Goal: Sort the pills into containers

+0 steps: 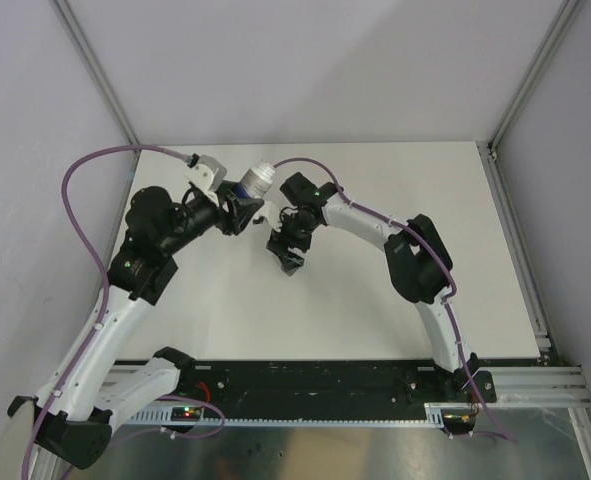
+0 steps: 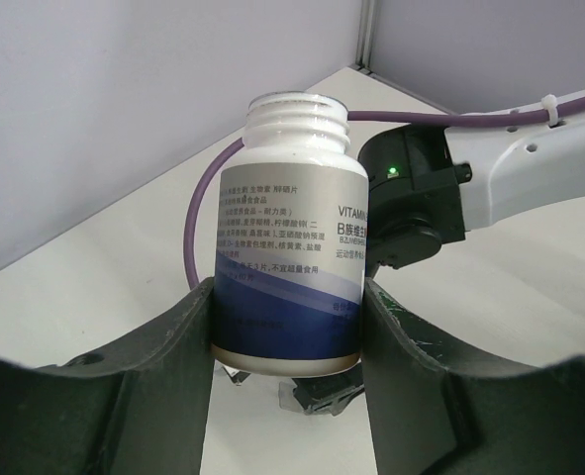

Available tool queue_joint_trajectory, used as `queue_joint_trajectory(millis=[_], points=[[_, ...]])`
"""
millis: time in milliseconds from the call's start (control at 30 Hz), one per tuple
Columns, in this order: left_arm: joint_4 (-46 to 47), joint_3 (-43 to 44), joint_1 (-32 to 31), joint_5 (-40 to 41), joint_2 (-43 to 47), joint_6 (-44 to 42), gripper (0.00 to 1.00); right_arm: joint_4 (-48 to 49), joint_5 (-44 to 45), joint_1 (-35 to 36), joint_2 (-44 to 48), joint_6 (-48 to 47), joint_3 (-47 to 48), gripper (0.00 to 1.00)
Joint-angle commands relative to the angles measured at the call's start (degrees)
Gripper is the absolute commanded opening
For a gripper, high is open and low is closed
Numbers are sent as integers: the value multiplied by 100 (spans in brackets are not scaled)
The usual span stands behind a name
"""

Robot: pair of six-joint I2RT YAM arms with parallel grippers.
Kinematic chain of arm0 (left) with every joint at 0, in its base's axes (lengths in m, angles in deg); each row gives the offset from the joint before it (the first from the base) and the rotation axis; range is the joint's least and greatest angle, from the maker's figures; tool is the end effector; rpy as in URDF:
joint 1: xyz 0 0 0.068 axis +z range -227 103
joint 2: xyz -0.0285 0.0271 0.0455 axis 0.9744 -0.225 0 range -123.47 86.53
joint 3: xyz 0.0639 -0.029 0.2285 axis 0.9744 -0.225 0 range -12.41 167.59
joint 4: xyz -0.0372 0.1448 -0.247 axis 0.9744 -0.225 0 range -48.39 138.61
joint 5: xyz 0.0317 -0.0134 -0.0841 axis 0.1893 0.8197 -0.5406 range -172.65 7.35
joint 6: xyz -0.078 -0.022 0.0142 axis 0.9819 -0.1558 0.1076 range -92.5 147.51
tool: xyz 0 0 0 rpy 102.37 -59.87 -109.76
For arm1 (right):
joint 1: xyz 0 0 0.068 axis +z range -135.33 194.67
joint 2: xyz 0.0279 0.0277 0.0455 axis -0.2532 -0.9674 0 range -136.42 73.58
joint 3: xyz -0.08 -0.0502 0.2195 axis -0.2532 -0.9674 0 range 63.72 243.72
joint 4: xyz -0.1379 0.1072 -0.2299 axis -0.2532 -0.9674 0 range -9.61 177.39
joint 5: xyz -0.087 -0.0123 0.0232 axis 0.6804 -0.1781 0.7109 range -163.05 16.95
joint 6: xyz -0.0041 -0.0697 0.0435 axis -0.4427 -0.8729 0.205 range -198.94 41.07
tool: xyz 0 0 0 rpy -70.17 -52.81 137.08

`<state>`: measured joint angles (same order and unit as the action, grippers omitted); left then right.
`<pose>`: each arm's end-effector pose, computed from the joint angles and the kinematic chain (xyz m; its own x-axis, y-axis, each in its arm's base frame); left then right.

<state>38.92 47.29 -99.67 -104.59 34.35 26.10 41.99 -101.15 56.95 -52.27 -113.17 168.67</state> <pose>0.2514 -0.1340 0.3844 -0.0176 0.0321 -0.9993 0.7026 0.7115 0.0105 0.3372 0.3521 0.1319 -0.1475 -0.8048 -0.5749 -0.9876 0.0878 0.1305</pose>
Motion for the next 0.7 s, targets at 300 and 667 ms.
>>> queue_joint_trajectory(millis=[300,667], points=[[144,78,44,-132,24,47,0,-105,-223,80,-408,-202,568,83],[147,39,44,-129,78,38,0,-144,-211,57,-254,-180,179,81]])
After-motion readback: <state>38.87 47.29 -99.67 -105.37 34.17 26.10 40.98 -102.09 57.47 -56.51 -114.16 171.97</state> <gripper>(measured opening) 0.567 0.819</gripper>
